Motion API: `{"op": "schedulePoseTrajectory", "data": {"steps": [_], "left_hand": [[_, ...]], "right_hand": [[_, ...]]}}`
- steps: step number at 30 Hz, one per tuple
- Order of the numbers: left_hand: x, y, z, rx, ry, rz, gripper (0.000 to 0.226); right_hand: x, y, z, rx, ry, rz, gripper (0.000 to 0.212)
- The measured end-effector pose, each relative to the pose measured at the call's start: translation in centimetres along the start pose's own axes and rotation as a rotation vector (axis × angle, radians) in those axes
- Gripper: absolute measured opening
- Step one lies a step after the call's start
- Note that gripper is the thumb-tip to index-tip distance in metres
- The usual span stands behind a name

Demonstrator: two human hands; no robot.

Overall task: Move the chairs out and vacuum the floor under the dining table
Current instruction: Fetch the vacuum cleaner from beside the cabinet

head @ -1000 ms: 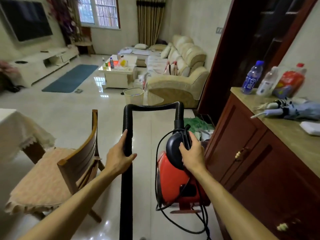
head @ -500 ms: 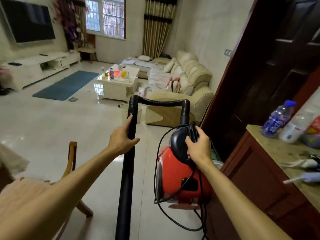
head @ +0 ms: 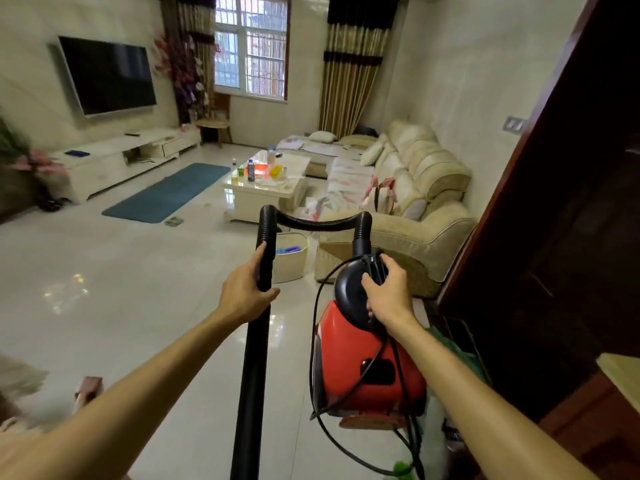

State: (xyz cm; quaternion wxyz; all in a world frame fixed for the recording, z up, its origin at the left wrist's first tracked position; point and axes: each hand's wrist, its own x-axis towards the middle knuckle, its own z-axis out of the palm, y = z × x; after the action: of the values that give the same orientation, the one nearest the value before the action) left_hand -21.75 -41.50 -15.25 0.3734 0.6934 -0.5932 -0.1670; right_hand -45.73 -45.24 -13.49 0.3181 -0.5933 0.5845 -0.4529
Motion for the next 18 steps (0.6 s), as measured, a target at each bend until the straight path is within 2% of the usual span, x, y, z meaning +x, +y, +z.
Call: {"op": "schedulePoseTrajectory", "data": {"steps": [3, 8, 18], "left_hand": [[4.2, -0.6, 1.2, 0.025, 0.028, -0.053, 0.1], [10.4, -1.9, 1.5, 0.018, 0.099, -0.131, 0.099], [23.3, -9.3, -1.6, 0.066, 0.249, -0.207, 0.097]], "right_hand": [[5.7, -0.6, 1.7, 0.035, -0.05, -0.03, 0.049], [13.7, -2.0, 5.8, 0.054, -0.105, -0.115, 0.024], [27.9, -4.4, 17.4, 0.026, -0.203, -0.193, 0.023]]}}
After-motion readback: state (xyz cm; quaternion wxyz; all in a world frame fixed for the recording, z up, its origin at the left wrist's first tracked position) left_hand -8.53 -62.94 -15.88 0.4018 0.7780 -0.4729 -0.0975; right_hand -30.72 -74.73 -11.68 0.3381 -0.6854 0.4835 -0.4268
